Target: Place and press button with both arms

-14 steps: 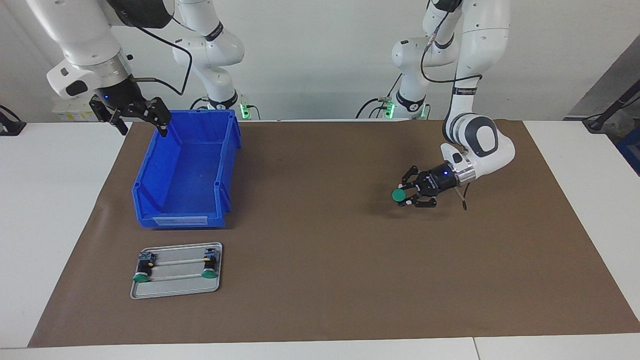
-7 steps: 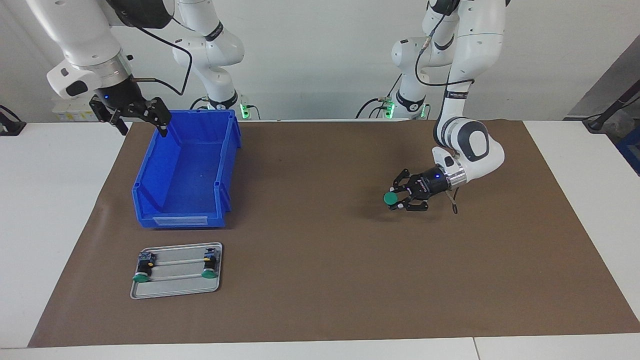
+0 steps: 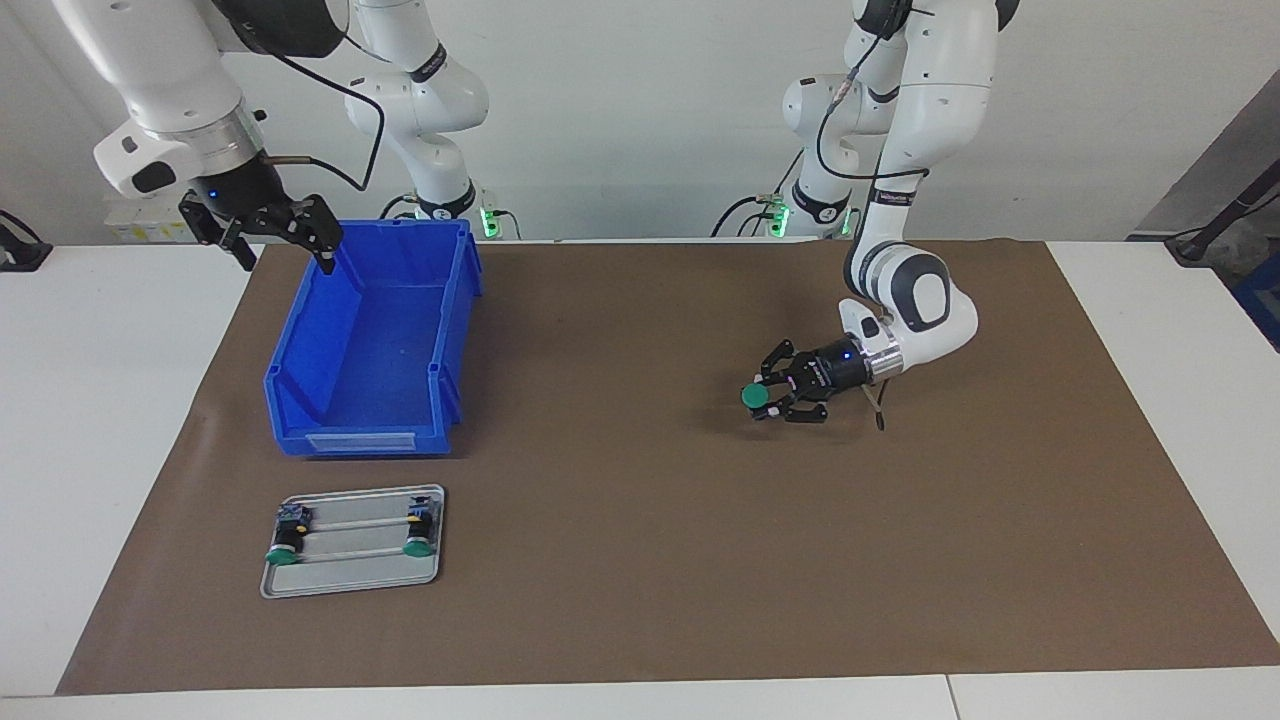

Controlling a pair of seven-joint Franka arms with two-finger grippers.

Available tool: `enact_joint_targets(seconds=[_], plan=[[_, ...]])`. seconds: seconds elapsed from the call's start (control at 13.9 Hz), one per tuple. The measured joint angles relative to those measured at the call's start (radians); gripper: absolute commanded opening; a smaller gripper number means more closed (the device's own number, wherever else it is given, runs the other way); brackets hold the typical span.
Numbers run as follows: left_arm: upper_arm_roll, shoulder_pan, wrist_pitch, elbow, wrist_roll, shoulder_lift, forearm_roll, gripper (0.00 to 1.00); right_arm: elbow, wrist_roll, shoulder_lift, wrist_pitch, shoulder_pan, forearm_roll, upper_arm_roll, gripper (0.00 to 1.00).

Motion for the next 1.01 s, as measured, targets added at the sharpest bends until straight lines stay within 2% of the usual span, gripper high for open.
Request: enact_joint_targets(seconds=[0.22, 0.58, 1.01], plan=[[0.007, 0.004, -0.048, 0.005, 0.032, 0.038, -0.008, 0.38, 0.0, 0.0, 0.0, 0.0, 0.0, 0.0, 0.0, 1.0], [0.005, 0.001, -0.064, 0.013, 0.053, 0.04, -0.058, 0.38, -0.001, 0.0, 0.0, 0.0, 0.0, 0.0, 0.0, 1.0], [0.0, -0.02, -0.069, 0.012, 0.096, 0.062, -0.059, 0.38, -0.005, 0.0, 0.0, 0.0, 0.0, 0.0, 0.0, 1.0]])
